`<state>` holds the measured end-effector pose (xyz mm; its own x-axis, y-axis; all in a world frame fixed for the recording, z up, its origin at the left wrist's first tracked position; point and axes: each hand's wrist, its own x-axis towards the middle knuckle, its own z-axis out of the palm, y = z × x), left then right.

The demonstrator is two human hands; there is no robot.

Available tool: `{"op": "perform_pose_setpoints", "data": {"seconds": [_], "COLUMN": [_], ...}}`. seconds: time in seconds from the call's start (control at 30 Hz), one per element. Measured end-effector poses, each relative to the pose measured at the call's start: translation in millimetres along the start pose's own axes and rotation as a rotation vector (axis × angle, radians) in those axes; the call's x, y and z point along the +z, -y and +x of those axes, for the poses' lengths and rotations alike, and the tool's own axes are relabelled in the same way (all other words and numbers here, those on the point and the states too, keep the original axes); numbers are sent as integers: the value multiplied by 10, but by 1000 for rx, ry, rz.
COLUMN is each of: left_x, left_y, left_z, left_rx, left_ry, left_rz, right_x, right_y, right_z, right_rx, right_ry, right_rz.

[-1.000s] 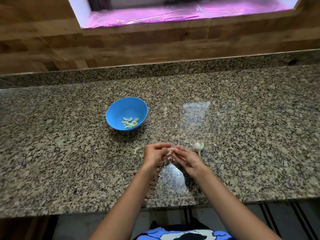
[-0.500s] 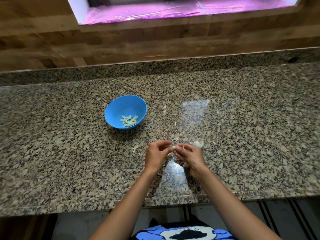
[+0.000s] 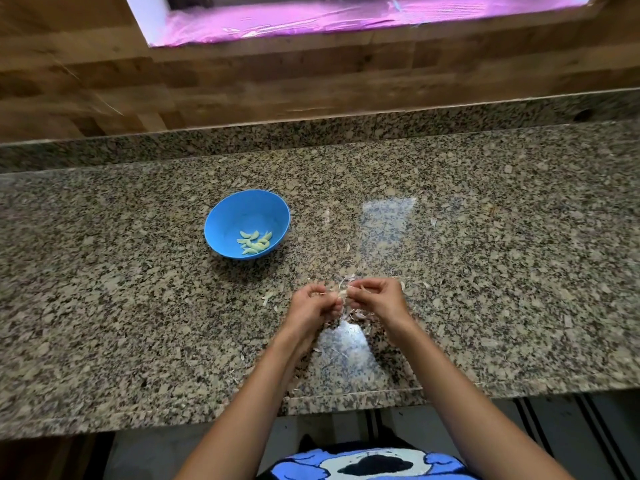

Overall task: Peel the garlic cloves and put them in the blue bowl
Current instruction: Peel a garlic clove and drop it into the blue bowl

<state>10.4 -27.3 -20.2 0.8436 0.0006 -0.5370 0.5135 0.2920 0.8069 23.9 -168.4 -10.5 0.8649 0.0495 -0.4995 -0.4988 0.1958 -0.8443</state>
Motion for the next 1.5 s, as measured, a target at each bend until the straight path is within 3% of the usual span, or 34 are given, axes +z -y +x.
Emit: {"op": "perform_pose_setpoints", "data": {"seconds": [0.07,0.1,0.13,0.2,0.27,0.3,0.33,0.43,0.5,0.6,0.8,0.9,1.07,1.23,1.33,1.5], "left_x": [-5,7,19,32,1,-30,-71,-146,-144,-116,-59,-61,-95,-114,-82,21], "left_y": [1,-4,-23,-92,-113,-107,-104,-23,49,91,45,44,-57,-43,0,57], "left_z": [41,55,52,23,16,20,30,53,81,106,70,68,8,-3,-2,-7], "left_rx": [205,240,218,60,-47,-55,-33,118,231,393,412,331,29,-77,0,400], "left_ry": [-82,-80,-58,20,53,33,-11,-129,-178,-236,-29,-107,-80,2,-12,-80], "left_rz": [402,434,376,13,-370,-430,-336,313,561,653,665,484,-112,-286,-56,691], "right_x": [34,50,58,54,-13,-54,-91,-128,-98,-55,-31,-19,-20,5,3,16], "right_y": [-71,-89,-82,-47,-9,14,25,30,-7,-68,-104,-121,-124,-108,-100,-80], "right_z": [0,-2,-4,11,40,52,67,62,69,73,59,57,47,8,7,-20], "right_rx": [-32,24,112,255,271,251,226,169,169,168,114,101,144,192,238,270], "right_ry": [-51,-60,-47,-22,-34,-52,-69,-61,-46,-14,68,83,95,140,156,139], "right_rz": [1,87,204,415,518,511,462,290,250,158,10,-21,53,242,324,373]}}
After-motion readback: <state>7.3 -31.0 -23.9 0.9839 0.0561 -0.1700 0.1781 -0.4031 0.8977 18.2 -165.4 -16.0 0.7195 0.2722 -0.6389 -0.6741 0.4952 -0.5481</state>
